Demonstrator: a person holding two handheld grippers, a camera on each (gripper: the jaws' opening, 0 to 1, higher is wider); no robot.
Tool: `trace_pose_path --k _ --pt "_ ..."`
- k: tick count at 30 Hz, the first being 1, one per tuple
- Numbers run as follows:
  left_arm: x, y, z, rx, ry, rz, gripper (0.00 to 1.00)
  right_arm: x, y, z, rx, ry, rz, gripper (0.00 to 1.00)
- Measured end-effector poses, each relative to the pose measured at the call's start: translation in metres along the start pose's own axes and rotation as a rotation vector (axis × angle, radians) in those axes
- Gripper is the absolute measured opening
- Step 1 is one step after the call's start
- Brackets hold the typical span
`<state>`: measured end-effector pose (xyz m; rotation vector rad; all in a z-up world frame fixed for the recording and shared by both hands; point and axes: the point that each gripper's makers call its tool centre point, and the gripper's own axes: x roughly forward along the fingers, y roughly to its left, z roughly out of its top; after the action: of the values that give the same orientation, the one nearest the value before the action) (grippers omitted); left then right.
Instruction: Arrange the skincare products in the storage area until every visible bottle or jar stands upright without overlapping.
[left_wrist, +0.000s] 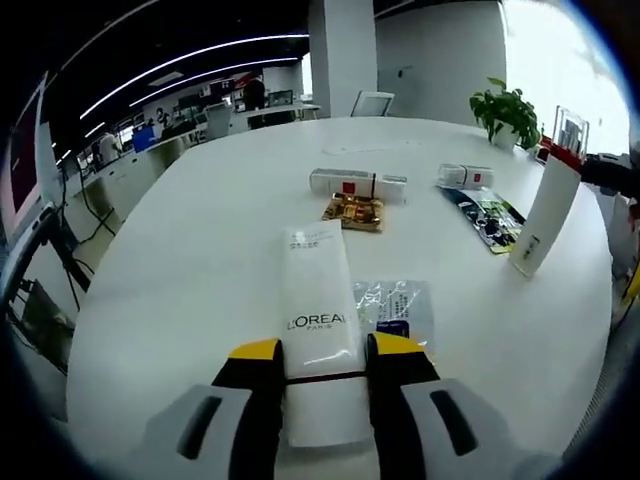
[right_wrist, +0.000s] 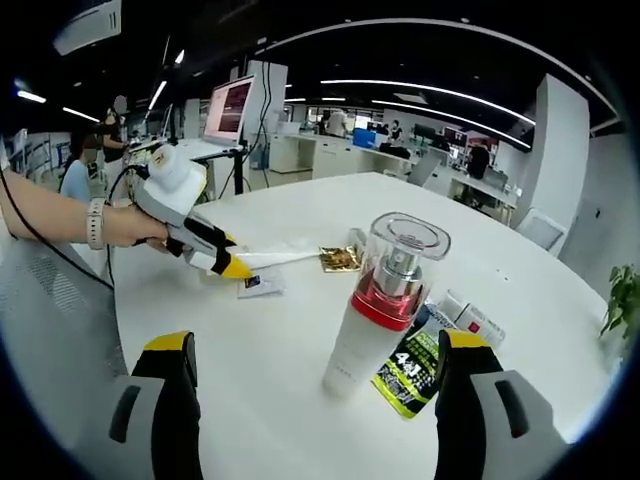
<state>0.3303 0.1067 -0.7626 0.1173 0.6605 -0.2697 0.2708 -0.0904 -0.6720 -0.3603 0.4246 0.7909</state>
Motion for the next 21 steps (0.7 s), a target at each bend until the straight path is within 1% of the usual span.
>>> trace_pose_path --k 1,5,6,7,10,11,12,15,17,19,21 --pt "0.0 0.0 0.0 -0.011 -0.001 0.001 0.27 0.0 -0.001 0.0 0.002 -0.001 -0.002 1.0" --pt "-0.003 -0.003 -0.001 -0.007 0.011 -0.011 0.27 -0.002 -0.002 0.003 0.009 -0.012 -0.007 0.99" --pt "-0.004 -0.005 0.0 0.008 0.003 -0.018 0.27 -0.002 -0.002 0.003 0.009 -0.011 -0.006 1.0" --pt "-0.004 -0.008 -0.001 0.017 0.008 -0.022 0.27 -0.002 -0.002 0.003 0.006 -0.011 -0.006 1.0" --pt "-0.003 -0.009 0.0 0.028 0.014 -0.038 0.26 -0.002 -0.004 0.003 0.003 -0.015 -0.011 1.0" --pt "-0.003 -0.011 0.0 0.046 0.019 -0.042 0.26 -0.003 -0.004 0.004 0.005 -0.016 -0.011 1.0" --pt "-0.003 -0.009 0.001 0.054 0.023 -0.046 0.26 -0.003 -0.005 0.004 0.01 -0.017 -0.014 1.0" --pt "-0.006 -0.011 0.002 0.05 0.029 -0.057 0.26 -0.004 -0.006 0.004 0.02 -0.024 -0.018 0.99" --pt "-0.009 -0.016 0.004 0.071 0.038 -0.067 0.26 -0.004 -0.006 0.005 0.03 -0.029 -0.013 0.99" --pt "-0.01 -0.016 0.006 0.072 0.043 -0.073 0.26 -0.004 -0.005 0.005 0.033 -0.033 -0.01 0.99" --pt "-0.014 -0.021 0.009 0.075 0.044 -0.08 0.26 -0.004 -0.005 0.003 0.028 -0.023 -0.01 0.99"
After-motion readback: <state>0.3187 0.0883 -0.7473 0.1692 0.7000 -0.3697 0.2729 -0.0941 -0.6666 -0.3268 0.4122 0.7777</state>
